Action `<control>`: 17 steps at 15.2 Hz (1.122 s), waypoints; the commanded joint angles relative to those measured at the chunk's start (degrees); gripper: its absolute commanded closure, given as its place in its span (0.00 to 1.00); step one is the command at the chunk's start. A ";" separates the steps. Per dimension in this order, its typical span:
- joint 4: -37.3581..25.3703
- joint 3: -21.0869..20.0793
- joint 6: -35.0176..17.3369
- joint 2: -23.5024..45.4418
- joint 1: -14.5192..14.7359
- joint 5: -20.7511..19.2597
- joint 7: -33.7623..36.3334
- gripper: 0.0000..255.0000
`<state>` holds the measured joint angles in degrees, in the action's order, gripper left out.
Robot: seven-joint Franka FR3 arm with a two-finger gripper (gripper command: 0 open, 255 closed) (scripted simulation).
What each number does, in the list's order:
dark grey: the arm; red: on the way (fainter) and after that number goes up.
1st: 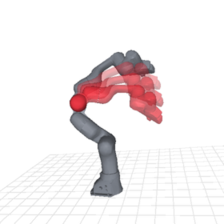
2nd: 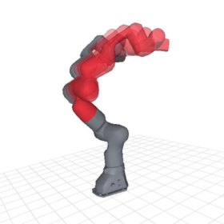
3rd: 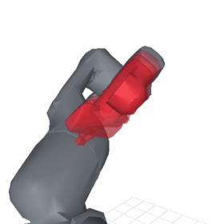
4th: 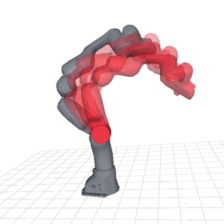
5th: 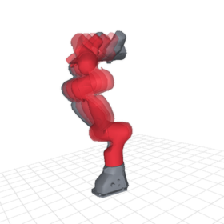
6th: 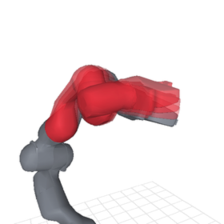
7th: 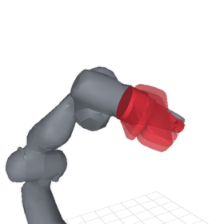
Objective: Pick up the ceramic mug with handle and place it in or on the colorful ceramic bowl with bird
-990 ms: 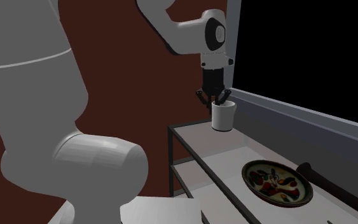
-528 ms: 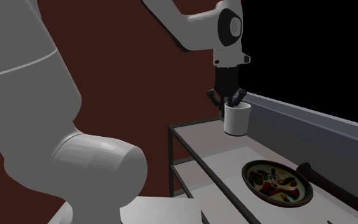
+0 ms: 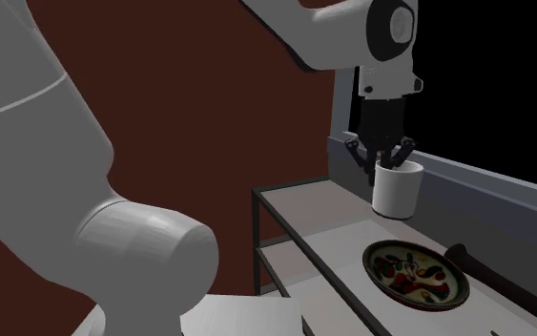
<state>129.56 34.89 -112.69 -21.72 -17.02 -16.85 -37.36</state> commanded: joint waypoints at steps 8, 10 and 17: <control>0.40 6.36 -2.28 0.28 -2.77 -1.83 -7.90 1.00; 1.55 6.82 -3.91 0.79 -2.74 -1.85 -7.93 1.00; 5.23 8.60 -9.80 3.16 -2.45 -1.59 -8.26 1.00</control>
<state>134.20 43.25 -121.61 -18.82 -19.46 -18.42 -45.57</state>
